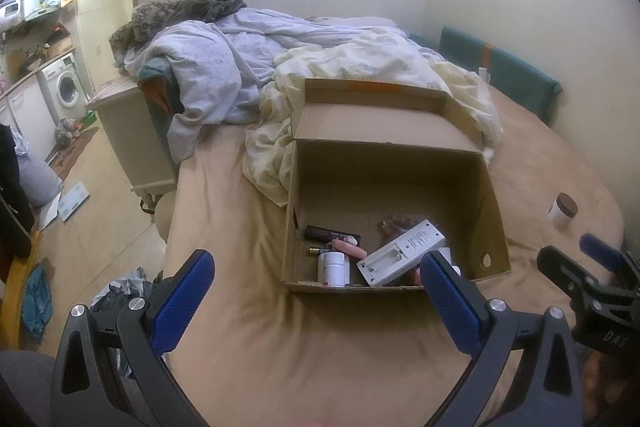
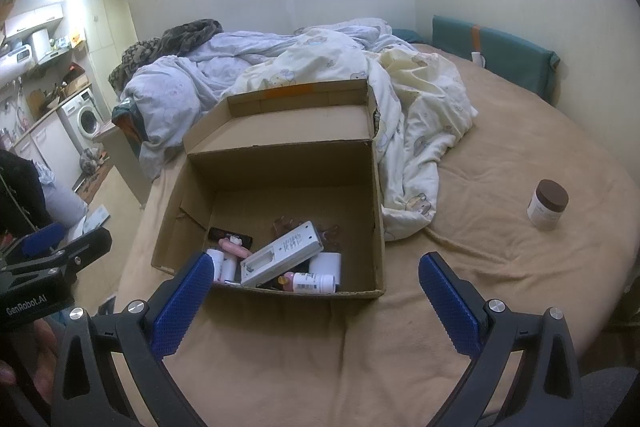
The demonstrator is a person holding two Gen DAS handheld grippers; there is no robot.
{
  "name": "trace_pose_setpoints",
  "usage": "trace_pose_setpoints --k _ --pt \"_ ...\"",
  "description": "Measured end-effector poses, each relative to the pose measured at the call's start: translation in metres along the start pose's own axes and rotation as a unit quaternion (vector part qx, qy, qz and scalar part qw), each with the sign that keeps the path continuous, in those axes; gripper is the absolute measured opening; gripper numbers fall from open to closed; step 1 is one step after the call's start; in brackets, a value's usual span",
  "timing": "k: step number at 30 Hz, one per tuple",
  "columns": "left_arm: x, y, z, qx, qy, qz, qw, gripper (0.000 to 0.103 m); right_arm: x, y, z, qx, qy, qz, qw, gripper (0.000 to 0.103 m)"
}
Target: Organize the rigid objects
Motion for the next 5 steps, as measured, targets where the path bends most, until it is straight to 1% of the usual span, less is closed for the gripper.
trace_pose_setpoints --k 5 --pt "-0.0004 0.0009 0.0001 -0.004 -0.001 0.001 1.0000 0.102 -0.0002 -0.0002 -0.0003 0.000 0.000 0.000 1.000 0.103"
Point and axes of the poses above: each gripper's, at about its wrist camera, not at the fingertips, and z roughly the way its jaws point, y to its right, x to its top, the point moved 6 cm from there along z, roughly the way its jaws point, and after that the axes turned 1 degree about -x, right-handed, at the moved point
